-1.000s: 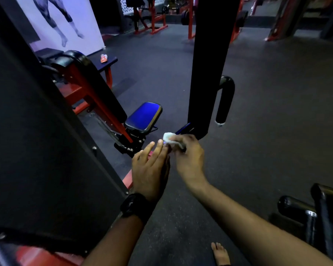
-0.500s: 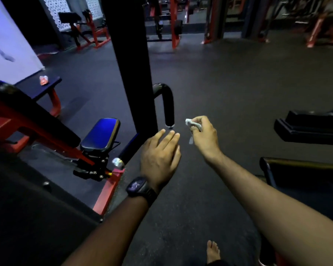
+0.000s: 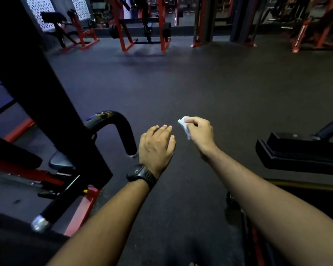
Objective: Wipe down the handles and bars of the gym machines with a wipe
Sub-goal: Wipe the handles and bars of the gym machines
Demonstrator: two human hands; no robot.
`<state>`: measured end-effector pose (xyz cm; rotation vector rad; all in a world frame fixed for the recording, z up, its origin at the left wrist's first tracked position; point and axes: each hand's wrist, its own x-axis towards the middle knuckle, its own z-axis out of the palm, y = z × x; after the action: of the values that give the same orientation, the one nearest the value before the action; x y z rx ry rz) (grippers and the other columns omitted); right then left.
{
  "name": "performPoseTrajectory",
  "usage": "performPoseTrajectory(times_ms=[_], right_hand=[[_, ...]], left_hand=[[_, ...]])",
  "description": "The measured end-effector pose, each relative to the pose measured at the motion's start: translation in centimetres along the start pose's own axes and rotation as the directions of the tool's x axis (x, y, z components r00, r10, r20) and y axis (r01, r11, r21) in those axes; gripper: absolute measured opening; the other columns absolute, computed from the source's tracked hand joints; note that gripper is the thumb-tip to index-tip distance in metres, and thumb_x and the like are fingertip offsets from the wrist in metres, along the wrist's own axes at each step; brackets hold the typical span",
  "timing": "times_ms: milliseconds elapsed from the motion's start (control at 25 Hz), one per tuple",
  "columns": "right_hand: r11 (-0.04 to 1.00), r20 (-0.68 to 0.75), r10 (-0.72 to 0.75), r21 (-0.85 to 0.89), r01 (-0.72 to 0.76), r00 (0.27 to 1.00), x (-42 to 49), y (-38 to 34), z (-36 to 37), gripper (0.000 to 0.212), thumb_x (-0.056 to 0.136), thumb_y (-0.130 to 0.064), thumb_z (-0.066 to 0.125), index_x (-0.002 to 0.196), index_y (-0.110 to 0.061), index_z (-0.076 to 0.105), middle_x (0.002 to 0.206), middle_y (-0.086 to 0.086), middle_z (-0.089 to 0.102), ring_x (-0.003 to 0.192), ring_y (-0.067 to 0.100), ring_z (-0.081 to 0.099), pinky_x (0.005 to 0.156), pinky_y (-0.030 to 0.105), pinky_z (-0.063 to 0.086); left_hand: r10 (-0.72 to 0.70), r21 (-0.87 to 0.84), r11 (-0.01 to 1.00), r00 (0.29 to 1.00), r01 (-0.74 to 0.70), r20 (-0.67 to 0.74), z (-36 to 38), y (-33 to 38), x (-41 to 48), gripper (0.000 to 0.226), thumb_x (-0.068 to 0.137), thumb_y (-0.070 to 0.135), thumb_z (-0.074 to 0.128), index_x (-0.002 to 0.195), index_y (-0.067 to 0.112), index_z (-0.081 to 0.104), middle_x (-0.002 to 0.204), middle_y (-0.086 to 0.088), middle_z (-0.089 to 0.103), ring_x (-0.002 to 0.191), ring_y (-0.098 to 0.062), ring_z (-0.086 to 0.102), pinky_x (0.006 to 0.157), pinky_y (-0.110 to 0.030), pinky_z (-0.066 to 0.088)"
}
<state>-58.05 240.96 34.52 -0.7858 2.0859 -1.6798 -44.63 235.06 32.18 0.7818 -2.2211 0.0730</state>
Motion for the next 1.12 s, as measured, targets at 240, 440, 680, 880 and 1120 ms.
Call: performPoseTrajectory(times_ms=[240,440,680,880,1120], right_hand=[[0.996,0.052,-0.041,-0.075,0.045,0.998,9.2,1.3,0.0,0.012,0.086,-0.015,0.065,0.096,-0.020,0.069,0.101,-0.008,0.068,0.092,0.006,0.063,0.072,0.012,0.042],[0.997,0.101,-0.071,-0.021,0.074,0.992,17.0,2.3,3.6,0.010,0.084,-0.013,0.068,0.092,-0.019,0.065,0.094,-0.009,0.066,0.089,0.008,0.063,0.070,0.009,0.049],[0.989,0.268,-0.139,-0.008,0.147,0.953,28.3,0.1,10.6,0.011,0.084,-0.012,0.067,0.094,-0.013,0.069,0.098,-0.007,0.069,0.085,0.010,0.064,0.069,0.021,0.054],[0.986,0.425,-0.155,0.005,0.169,0.892,35.6,-0.7,17.4,0.019,0.084,-0.016,0.060,0.098,-0.017,0.072,0.100,-0.005,0.069,0.090,0.011,0.064,0.066,0.017,0.053],[0.977,0.619,-0.202,0.078,0.196,0.759,44.7,-3.4,27.8,0.027,0.073,-0.023,0.056,0.093,-0.019,0.075,0.098,-0.011,0.071,0.091,0.015,0.068,0.080,0.047,0.057]], left_hand=[[-0.121,0.021,0.993,0.991,0.120,0.057,5.9,-0.3,6.7,0.041,0.087,0.035,0.045,0.110,0.014,0.072,0.105,-0.001,0.074,0.096,-0.024,0.066,0.077,-0.039,0.052],[-0.293,0.009,0.956,0.950,0.293,0.108,11.4,-2.9,11.6,0.034,0.089,0.031,0.054,0.115,0.015,0.071,0.109,0.001,0.073,0.101,-0.025,0.064,0.084,-0.041,0.048],[-0.492,0.049,0.871,0.861,0.490,0.129,17.1,-9.2,19.7,0.036,0.096,0.031,0.055,0.128,0.018,0.063,0.121,-0.001,0.068,0.113,-0.022,0.057,0.094,-0.038,0.041],[-0.620,0.083,0.784,0.784,0.616,0.034,19.2,-14.6,23.5,0.037,0.096,0.030,0.056,0.130,0.018,0.062,0.118,-0.003,0.068,0.112,-0.024,0.058,0.093,-0.038,0.041],[-0.758,0.223,0.620,0.648,0.752,-0.078,22.0,-24.4,28.8,0.039,0.098,0.033,0.052,0.134,0.021,0.058,0.125,-0.002,0.065,0.118,-0.024,0.054,0.098,-0.039,0.037]])
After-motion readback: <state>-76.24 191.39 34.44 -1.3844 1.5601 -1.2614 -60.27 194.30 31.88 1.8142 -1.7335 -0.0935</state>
